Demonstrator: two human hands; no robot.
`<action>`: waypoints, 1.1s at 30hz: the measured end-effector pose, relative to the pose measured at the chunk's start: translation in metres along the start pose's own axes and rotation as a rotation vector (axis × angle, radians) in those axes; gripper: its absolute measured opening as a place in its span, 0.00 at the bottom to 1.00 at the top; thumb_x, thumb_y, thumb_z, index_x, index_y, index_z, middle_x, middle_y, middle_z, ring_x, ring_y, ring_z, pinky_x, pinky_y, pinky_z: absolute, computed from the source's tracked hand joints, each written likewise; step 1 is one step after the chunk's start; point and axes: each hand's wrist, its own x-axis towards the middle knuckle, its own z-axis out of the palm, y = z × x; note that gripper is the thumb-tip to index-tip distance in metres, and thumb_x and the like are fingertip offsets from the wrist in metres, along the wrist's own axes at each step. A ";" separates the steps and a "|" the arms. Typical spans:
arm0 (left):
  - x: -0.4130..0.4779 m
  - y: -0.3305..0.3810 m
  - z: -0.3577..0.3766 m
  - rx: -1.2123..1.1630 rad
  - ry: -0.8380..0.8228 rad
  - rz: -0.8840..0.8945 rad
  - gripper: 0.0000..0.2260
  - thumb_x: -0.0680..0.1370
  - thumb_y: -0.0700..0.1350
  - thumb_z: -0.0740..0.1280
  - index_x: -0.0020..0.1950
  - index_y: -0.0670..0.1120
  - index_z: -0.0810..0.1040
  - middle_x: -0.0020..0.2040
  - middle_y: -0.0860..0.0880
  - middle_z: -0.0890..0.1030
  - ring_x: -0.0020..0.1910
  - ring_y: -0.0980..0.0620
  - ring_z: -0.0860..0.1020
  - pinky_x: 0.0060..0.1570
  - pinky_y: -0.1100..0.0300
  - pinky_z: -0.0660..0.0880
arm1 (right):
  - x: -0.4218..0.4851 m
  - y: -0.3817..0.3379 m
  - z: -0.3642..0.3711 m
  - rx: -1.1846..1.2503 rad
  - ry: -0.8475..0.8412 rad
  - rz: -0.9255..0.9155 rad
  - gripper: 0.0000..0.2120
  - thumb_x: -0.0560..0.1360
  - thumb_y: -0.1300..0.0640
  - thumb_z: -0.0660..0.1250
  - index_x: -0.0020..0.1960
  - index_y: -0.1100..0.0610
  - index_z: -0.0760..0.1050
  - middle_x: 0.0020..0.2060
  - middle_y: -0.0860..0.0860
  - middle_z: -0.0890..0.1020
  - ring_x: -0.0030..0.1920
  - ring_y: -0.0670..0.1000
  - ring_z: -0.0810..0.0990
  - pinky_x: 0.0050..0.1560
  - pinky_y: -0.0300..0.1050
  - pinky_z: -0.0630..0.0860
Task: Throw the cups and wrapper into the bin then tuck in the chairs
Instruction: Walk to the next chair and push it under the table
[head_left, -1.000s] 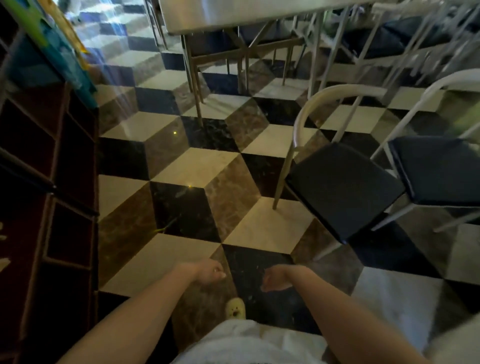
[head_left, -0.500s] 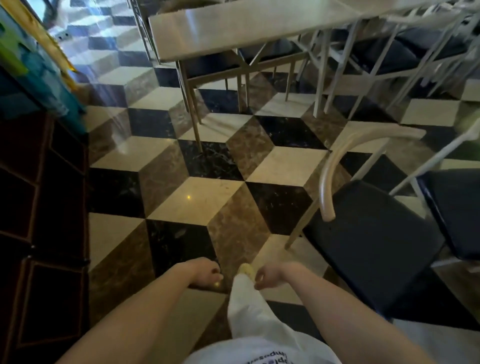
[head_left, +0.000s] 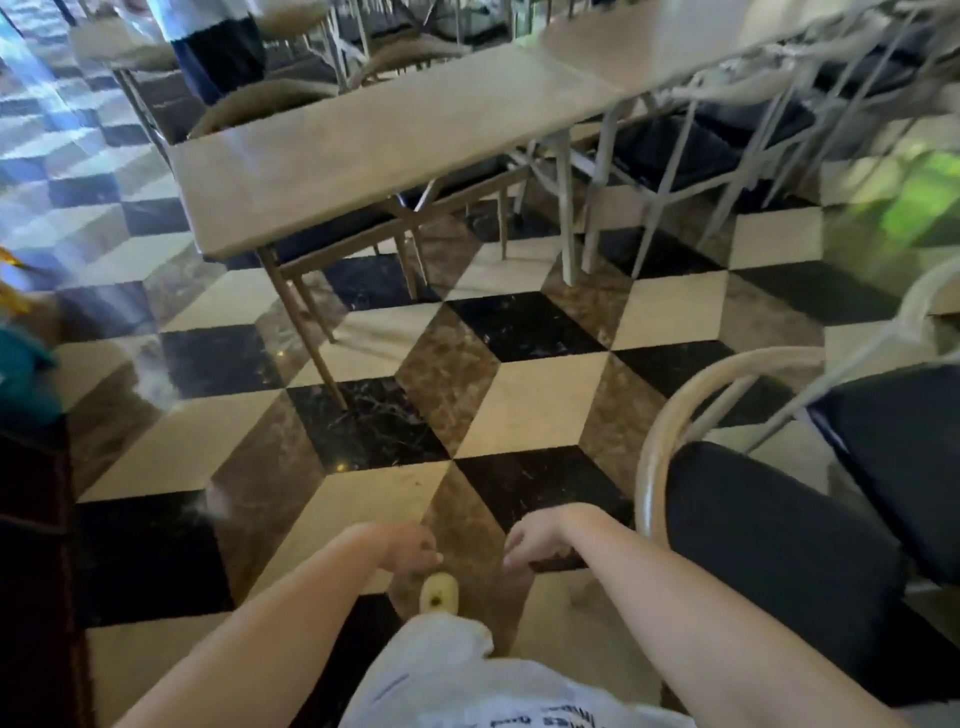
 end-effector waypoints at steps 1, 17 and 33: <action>0.014 0.005 -0.019 0.061 -0.007 0.014 0.20 0.82 0.55 0.55 0.69 0.48 0.72 0.68 0.49 0.74 0.66 0.48 0.72 0.68 0.51 0.67 | 0.000 0.004 -0.018 0.006 0.025 -0.004 0.22 0.78 0.46 0.61 0.69 0.53 0.71 0.67 0.51 0.74 0.67 0.53 0.72 0.66 0.50 0.69; 0.172 0.249 -0.287 1.009 0.290 0.894 0.35 0.79 0.60 0.59 0.79 0.49 0.47 0.80 0.49 0.51 0.78 0.48 0.53 0.76 0.49 0.55 | -0.058 0.161 -0.118 -0.202 0.641 0.309 0.31 0.80 0.45 0.56 0.78 0.55 0.53 0.79 0.51 0.49 0.78 0.52 0.42 0.76 0.53 0.39; 0.224 0.339 -0.266 1.288 0.056 1.552 0.16 0.74 0.52 0.71 0.60 0.54 0.78 0.59 0.55 0.79 0.63 0.55 0.73 0.71 0.53 0.64 | 0.000 0.094 -0.067 0.982 1.181 0.866 0.29 0.80 0.46 0.58 0.77 0.50 0.51 0.68 0.49 0.72 0.60 0.51 0.78 0.60 0.50 0.74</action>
